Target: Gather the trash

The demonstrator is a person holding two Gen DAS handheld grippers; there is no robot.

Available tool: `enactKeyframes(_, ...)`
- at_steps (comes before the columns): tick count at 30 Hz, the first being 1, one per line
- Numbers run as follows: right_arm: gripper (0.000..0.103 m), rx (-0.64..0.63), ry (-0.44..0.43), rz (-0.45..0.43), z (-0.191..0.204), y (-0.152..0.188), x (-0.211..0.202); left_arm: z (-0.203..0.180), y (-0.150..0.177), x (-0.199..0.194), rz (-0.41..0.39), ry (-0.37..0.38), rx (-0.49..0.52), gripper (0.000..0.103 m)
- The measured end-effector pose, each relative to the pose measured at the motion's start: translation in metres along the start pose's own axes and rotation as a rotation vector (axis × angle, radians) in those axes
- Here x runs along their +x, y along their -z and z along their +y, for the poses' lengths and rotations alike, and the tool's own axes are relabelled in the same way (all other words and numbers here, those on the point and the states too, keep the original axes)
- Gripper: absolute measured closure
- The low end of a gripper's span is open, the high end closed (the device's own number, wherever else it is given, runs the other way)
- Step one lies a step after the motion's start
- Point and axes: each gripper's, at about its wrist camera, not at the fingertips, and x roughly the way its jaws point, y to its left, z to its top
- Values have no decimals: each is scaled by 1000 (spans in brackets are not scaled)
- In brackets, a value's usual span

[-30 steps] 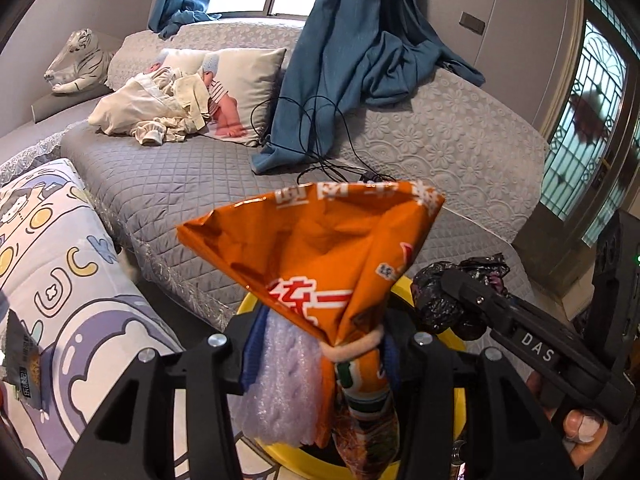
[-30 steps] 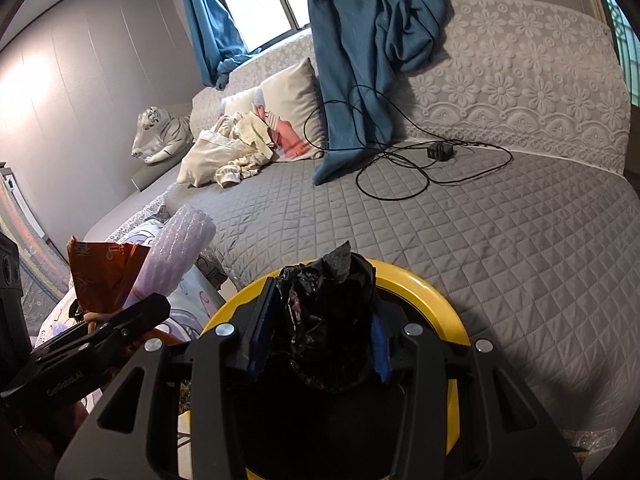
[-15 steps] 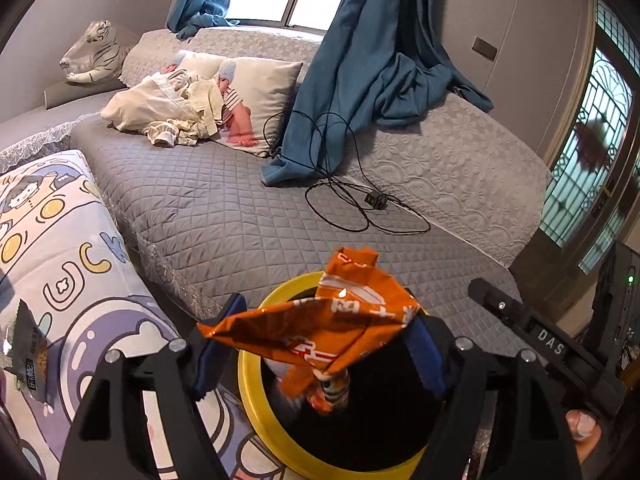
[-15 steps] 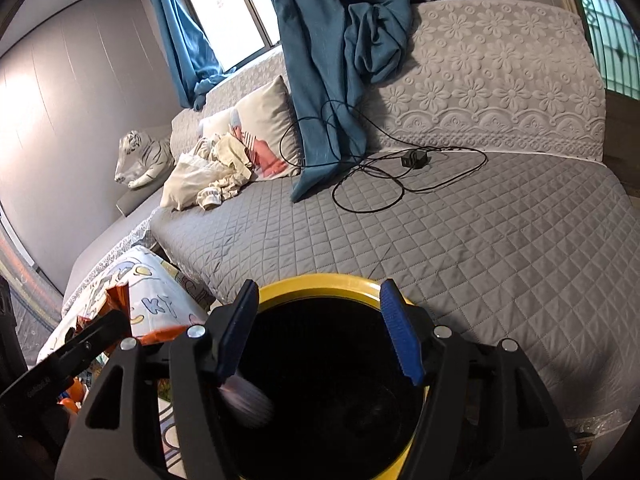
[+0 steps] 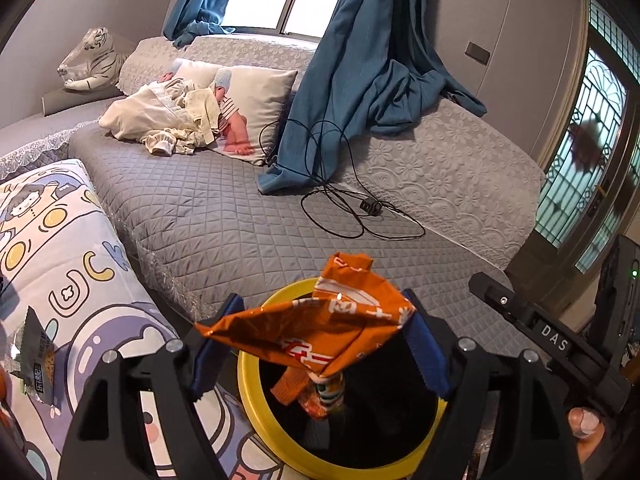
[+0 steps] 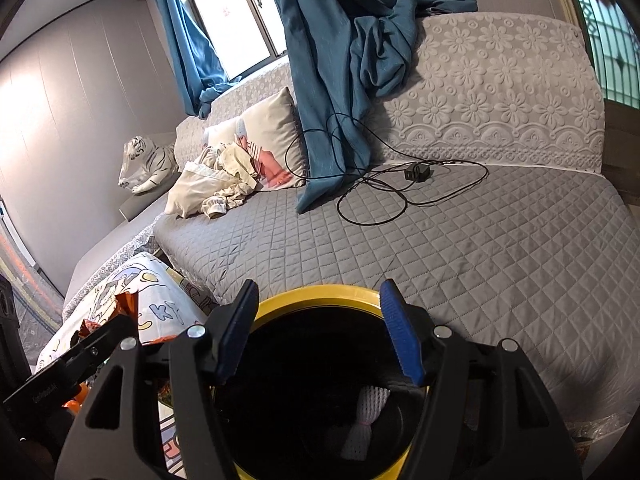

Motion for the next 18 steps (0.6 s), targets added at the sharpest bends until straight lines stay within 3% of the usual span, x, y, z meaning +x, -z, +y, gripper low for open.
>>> enactKeyframes(8, 43, -35, -28, -10, 15, -2, -8, 14, -4, -23, -57, -16, -23, 28)
enactKeyframes(18, 43, -126, -98, -9, 61, 1, -18, 47, -12, -81, -169, -77, -64, 28)
